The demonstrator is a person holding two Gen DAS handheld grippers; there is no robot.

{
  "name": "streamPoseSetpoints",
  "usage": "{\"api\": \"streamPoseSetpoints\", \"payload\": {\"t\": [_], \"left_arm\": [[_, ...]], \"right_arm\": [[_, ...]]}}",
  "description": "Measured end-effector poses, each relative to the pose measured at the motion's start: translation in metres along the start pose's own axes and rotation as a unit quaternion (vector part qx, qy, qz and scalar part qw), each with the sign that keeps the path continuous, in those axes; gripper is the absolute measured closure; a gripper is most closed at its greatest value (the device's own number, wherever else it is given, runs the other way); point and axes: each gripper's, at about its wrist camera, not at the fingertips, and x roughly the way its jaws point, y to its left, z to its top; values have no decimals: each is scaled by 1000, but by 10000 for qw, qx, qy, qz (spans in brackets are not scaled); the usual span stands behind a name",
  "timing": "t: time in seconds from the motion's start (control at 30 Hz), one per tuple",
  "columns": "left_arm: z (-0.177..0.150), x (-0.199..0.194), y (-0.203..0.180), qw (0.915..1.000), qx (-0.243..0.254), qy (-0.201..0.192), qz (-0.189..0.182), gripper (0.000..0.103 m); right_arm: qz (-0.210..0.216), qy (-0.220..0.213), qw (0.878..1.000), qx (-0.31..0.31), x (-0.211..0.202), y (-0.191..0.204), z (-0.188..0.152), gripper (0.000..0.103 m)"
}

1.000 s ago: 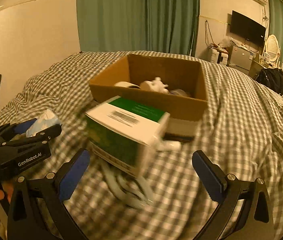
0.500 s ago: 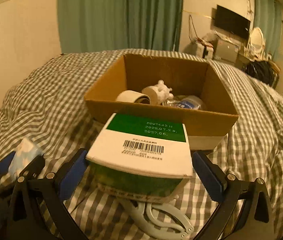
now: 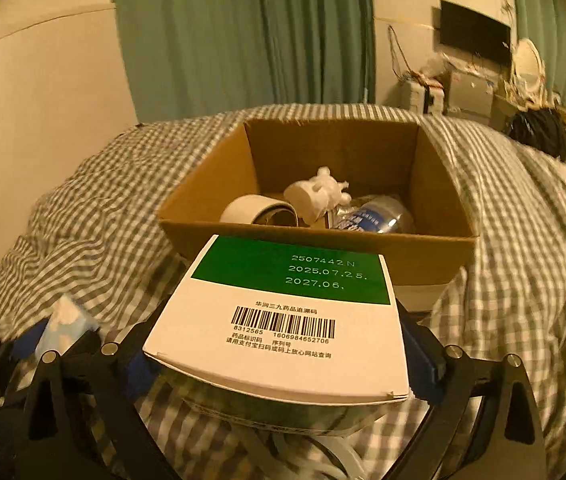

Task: Organize objects
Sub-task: 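Drop the tissue pack into the box with the left gripper while the right drops the medicine box in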

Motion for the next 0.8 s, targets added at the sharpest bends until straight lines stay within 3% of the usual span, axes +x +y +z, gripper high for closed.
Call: {"api": "streamPoseSetpoints", "payload": {"t": [0.33, 0.47, 0.8], "left_arm": [[5, -38, -27, 9997, -3, -152, -215, 36], [14, -53, -37, 9992, -67, -175, -363, 36], [79, -90, -64, 9938, -190, -562, -936, 36]], "right_arm": [[190, -316, 9988, -331, -69, -16, -10, 6], [343, -353, 9988, -26, -94, -36, -3, 6], [223, -911, 9955, -150, -155, -62, 33, 6]]}}
